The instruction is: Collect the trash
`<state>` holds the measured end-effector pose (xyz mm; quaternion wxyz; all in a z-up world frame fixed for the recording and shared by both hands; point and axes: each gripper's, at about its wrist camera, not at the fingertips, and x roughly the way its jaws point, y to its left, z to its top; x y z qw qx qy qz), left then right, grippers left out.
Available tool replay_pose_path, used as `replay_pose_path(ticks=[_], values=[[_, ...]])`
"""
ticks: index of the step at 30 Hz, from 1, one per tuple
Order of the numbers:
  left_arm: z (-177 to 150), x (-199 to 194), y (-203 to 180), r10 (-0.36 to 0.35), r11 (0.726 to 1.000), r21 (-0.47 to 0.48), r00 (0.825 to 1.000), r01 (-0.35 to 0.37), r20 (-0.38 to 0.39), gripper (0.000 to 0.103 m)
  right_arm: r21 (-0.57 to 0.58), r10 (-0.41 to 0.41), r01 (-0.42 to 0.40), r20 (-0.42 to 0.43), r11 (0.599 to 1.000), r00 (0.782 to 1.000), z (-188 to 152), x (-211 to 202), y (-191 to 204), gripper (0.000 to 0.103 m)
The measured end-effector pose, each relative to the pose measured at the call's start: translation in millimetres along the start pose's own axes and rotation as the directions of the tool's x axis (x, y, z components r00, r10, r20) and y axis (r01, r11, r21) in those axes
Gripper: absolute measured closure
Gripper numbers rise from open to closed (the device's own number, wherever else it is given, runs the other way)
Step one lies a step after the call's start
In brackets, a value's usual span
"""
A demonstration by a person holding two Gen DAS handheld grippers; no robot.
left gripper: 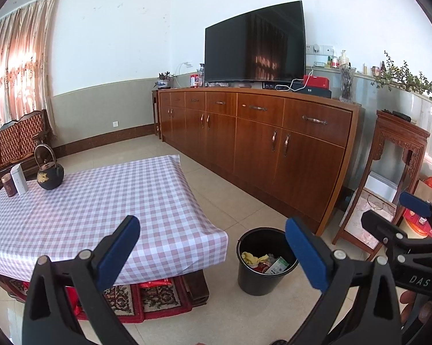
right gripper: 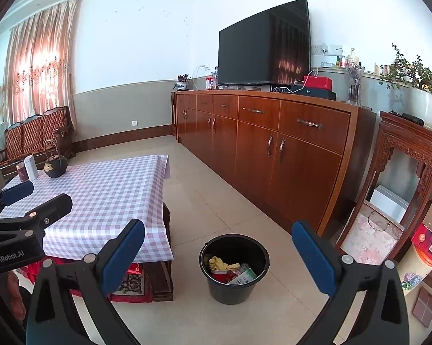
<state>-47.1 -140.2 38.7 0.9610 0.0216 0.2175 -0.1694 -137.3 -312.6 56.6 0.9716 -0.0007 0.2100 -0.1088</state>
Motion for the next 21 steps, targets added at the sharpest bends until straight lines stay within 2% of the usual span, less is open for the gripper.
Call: replay_pose_path(ticks=[21], values=[[0.9,-0.9,0.8,-0.007,1.000,-0.002,1.000,0.007,-0.001,0.001,0.005,-0.005,0.005,0.004,1.000,1.000,0.4,2.1,-2.4,0.000]])
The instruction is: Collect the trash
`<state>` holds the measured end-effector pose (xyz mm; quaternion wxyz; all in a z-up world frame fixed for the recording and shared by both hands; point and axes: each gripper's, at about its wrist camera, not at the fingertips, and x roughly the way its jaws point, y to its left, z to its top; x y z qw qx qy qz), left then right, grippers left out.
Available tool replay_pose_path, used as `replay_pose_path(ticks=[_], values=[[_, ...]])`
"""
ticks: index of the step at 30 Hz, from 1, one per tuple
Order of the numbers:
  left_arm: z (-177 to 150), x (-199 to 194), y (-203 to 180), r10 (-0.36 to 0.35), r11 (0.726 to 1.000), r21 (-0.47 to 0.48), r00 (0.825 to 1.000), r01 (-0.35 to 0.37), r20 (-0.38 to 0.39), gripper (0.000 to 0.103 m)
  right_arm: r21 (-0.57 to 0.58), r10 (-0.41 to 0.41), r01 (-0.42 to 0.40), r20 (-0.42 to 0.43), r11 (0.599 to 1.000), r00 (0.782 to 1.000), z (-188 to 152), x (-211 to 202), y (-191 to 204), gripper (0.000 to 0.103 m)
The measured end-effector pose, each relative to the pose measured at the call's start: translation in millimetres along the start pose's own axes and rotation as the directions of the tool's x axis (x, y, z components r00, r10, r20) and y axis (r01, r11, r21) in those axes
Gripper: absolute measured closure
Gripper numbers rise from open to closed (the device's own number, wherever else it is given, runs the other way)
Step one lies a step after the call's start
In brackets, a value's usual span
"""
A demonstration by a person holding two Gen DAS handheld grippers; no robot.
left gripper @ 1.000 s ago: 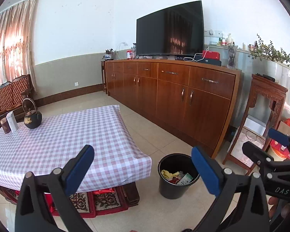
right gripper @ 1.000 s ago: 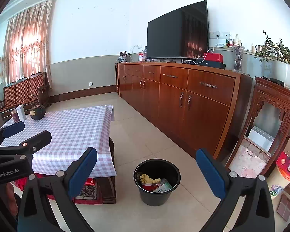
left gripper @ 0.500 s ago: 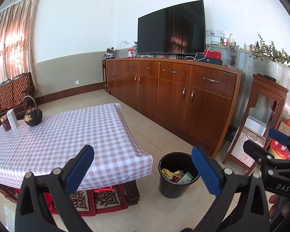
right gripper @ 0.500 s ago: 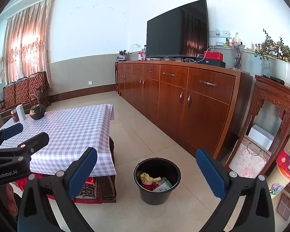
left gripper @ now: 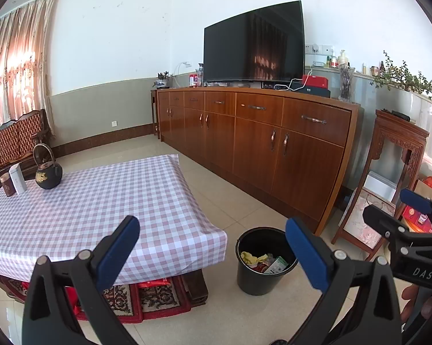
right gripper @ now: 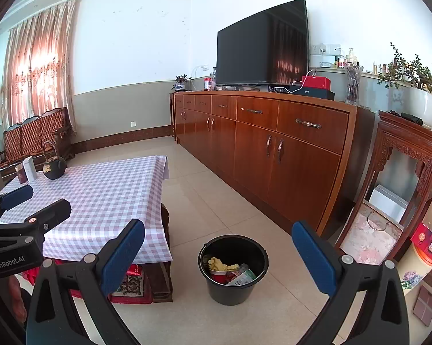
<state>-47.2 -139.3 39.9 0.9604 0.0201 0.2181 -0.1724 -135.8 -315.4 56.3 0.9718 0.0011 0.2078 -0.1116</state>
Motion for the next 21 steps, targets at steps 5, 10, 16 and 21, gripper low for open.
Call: replay_pose_path(ticks=[5,10,16,21], values=[[-0.5,0.3,-0.5,0.002,1.000,0.002,1.000,-0.002,-0.003,0.001,-0.001,0.000,0.000,0.000,1.000,1.000,0.2,-0.4,0.0,0.000],[-0.7,0.6,0.7,-0.001,1.000,0.005,1.000,0.001,-0.006,0.001,0.004,0.000,0.000,0.000,1.000,1.000,0.7,0.1,-0.6,0.000],[-1.8,1.6,2.9,-0.006,1.000,0.006,1.000,0.006,-0.008,0.001,0.007,-0.004,0.004,-0.001,1.000,1.000,0.6,0.7,-2.5,0.000],[-2.4,2.7,3.6,-0.007,1.000,0.011,1.000,0.007,-0.004,0.001,0.009,-0.005,0.005,-0.002,1.000,1.000,0.5,0.2,-2.8,0.000]])
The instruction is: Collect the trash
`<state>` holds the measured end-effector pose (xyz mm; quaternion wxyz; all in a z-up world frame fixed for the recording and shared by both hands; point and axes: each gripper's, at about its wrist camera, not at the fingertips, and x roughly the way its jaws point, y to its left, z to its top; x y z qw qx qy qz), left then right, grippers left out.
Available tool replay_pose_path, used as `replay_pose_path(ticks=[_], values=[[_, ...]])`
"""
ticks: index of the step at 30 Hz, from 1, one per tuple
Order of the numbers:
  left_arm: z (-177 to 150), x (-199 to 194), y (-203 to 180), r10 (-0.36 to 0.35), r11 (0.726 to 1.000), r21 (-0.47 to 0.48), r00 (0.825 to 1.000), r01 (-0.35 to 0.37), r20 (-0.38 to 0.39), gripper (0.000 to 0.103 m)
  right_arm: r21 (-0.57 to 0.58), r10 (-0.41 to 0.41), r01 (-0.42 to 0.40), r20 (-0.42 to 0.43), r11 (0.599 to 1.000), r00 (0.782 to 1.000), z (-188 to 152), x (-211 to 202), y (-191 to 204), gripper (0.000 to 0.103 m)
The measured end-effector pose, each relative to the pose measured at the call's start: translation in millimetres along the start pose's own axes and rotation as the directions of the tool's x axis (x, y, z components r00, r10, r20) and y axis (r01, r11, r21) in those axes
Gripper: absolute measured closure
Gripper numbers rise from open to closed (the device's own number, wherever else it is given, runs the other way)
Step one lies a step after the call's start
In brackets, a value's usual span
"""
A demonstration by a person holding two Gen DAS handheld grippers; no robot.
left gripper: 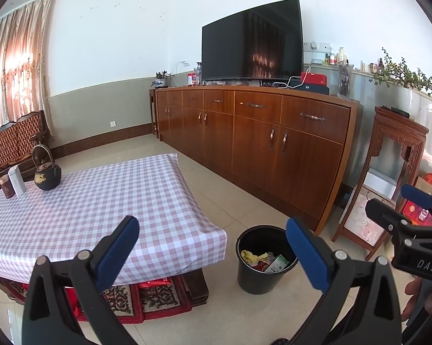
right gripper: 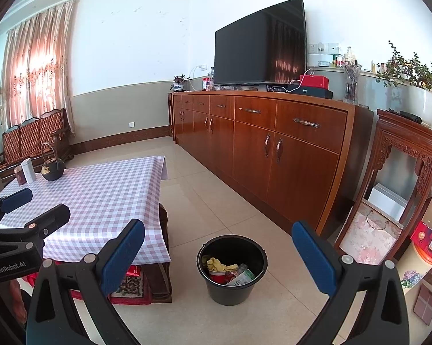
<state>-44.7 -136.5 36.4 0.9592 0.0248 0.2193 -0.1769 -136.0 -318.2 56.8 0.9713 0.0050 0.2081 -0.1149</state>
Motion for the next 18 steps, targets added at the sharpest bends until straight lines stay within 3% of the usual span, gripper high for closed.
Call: replay_pose_path(ticks=[18], values=[[-1.6,-1.3,2.0,-0.006,1.000,0.001,1.000,0.006,0.001,0.001,0.005,0.001,-0.001,0.000,1.000,1.000,0.3,0.1,-1.6,0.000]])
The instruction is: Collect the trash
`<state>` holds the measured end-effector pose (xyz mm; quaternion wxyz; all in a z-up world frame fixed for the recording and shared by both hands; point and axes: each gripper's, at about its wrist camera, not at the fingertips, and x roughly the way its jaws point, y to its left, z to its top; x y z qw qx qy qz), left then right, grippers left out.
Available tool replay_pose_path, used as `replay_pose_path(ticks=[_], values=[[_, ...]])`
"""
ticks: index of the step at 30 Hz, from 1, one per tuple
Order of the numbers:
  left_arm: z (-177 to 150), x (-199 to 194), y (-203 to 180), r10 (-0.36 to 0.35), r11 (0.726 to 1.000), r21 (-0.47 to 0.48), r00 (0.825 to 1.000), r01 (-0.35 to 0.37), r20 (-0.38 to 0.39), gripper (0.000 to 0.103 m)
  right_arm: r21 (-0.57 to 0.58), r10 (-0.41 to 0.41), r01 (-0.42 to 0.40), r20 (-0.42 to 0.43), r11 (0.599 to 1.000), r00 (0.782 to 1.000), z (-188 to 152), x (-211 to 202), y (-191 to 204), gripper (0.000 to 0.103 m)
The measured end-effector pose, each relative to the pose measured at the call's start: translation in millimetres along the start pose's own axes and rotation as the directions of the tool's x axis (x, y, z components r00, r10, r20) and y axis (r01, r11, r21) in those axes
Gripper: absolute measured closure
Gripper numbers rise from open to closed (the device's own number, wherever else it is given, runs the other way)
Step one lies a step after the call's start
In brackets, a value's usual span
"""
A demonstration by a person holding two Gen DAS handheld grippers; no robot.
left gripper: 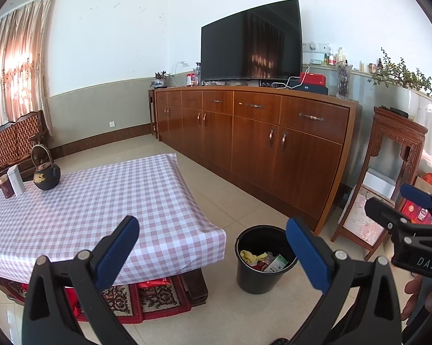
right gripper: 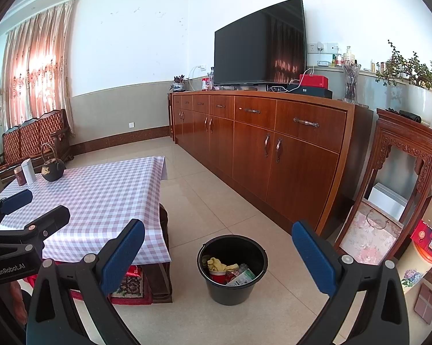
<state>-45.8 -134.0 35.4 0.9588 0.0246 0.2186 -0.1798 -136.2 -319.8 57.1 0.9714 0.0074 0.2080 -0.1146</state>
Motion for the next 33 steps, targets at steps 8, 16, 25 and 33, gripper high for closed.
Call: replay_pose_path(ticks=[8,16,25,33], values=[[-1.1,-0.4,0.5,-0.012,1.000,-0.011,1.000,0.012,0.004,0.001,-0.001,0.003,-0.003,-0.002,1.000,1.000,-1.5,0.2,1.4,0.000],[-2.2,-1.4,2.3,-0.020,1.000,-0.016,1.000,0.020,-0.002,0.001,-0.005,0.007,-0.007,-0.006,1.000,1.000,-3.4,0.5,2.8,0.000],[-2.2,-0.1,0.6,-0.032,0.999,-0.011,0.999,0.032,-0.007,0.001,-0.006,0.006,-0.006,-0.011,1.000,1.000,-4.4,1.1,2.8,0.000],[-5.3,4.5,-3.2,-0.051,0.999,0.007,0.998,0.051,-0.030,0.001,0.001,-0.002,0.002,-0.016,1.000,1.000,-6.4,1.6,0.9,0.000]])
